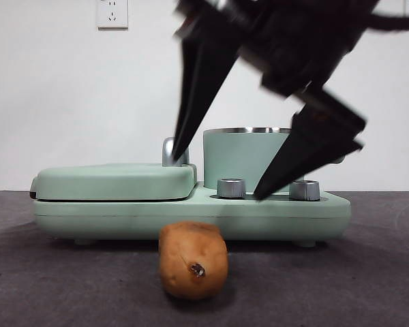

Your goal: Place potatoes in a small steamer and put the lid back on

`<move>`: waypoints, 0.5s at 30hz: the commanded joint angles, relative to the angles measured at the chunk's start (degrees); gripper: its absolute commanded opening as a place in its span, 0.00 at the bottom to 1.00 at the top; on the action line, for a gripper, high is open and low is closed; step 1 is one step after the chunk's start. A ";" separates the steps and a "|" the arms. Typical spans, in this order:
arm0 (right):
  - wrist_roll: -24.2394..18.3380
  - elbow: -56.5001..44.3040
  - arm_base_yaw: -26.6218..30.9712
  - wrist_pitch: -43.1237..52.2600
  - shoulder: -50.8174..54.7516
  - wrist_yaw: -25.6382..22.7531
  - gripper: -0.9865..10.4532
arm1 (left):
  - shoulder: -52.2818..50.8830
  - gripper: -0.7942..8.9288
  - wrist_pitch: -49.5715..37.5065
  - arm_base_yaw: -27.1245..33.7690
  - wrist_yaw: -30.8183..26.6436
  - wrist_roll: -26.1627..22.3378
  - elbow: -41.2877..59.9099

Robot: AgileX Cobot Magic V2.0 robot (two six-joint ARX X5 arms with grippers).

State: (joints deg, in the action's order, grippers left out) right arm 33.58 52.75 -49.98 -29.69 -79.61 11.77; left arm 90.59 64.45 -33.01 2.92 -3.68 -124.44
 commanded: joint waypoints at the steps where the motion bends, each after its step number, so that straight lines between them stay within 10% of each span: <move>1: 0.94 2.38 -1.33 0.48 -4.35 -0.44 0.47 | -1.42 0.10 -0.94 -0.26 0.07 -0.44 -1.05; 15: -0.02 6.49 -2.78 0.37 -15.26 -3.48 0.47 | -18.21 0.10 -5.35 -0.26 0.07 -0.37 25.75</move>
State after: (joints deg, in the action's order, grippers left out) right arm 33.87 58.19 -52.10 -29.52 -93.41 8.69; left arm 73.60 61.12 -33.01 2.92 -3.66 -98.28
